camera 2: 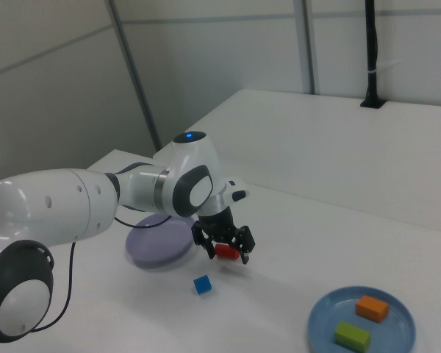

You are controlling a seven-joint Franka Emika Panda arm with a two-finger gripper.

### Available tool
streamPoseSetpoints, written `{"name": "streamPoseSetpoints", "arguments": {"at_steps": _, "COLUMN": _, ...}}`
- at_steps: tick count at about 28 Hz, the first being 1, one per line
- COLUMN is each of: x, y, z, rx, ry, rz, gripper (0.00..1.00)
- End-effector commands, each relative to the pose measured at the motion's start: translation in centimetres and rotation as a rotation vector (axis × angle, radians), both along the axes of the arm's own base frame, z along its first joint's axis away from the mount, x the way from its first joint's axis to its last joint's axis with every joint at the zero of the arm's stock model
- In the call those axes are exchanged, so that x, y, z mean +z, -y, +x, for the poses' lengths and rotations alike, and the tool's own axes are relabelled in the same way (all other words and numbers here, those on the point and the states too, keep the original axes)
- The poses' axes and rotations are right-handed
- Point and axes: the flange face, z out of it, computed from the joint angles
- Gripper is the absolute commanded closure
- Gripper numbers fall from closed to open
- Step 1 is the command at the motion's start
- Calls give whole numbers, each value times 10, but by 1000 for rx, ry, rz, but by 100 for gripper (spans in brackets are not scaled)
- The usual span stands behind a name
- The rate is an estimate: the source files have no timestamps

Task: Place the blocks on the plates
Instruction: 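Lower the gripper onto the red cylinder and close it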

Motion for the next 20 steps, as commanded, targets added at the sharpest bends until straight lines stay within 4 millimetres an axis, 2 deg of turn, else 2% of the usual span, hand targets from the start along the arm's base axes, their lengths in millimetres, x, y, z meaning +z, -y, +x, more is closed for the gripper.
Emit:
{"name": "streamPoseSetpoints", "arguments": {"at_steps": 1, "x": 3, "y": -1, "z": 1, "rx": 8, "ry": 6, "rz": -16, "gripper": 0}}
{"name": "streamPoseSetpoints", "arguments": {"at_steps": 5, "x": 3, "y": -4, "z": 1, "rx": 13, "ry": 6, "rz": -15, "gripper": 0}}
{"name": "streamPoseSetpoints", "arguments": {"at_steps": 8, "x": 0, "y": -16, "z": 0, "rx": 32, "ry": 5, "rz": -19, "gripper": 0}}
{"name": "streamPoseSetpoints", "arguments": {"at_steps": 14, "x": -4, "y": -19, "z": 5, "rx": 27, "ry": 38, "rz": -10, "gripper": 0}}
{"name": "streamPoseSetpoints", "arguments": {"at_steps": 20, "x": -22, "y": -18, "z": 9, "rx": 24, "ry": 52, "rz": -5, "gripper": 0}}
